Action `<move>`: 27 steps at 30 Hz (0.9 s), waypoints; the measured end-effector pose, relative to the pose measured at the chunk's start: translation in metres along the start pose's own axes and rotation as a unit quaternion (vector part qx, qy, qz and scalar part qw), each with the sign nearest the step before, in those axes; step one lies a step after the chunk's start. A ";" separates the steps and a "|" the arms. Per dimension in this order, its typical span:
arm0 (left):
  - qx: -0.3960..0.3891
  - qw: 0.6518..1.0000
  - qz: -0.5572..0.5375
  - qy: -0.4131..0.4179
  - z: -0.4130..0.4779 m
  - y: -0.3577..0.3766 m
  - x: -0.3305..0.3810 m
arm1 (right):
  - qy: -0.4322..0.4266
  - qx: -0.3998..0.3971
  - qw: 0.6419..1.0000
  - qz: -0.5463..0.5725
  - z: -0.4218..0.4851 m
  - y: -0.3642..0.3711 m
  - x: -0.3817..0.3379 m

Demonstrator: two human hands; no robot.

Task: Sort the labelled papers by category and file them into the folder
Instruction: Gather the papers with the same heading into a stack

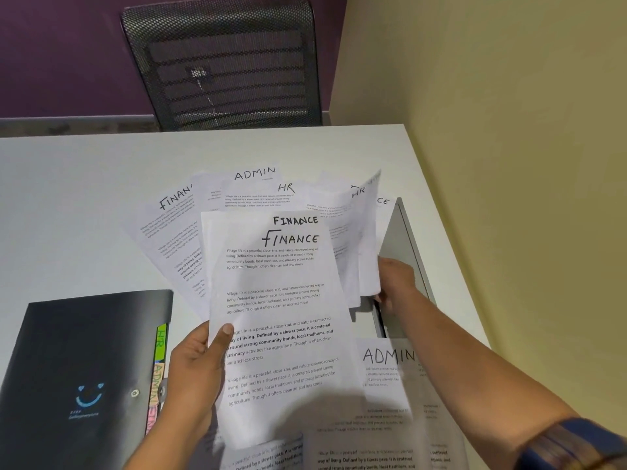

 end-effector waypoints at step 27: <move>0.014 0.986 0.074 -0.146 0.035 -0.014 -0.088 | -0.221 0.261 0.899 -0.275 -0.013 -0.081 -0.074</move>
Point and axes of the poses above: each hand's wrist, its own z-axis towards the middle knuckle, its own y-axis out of the palm, x = y × z, the point moved 7 cm from there along z, towards the middle knuckle, and after that the axes turned 2 degrees about -z, right-handed, at the moved point
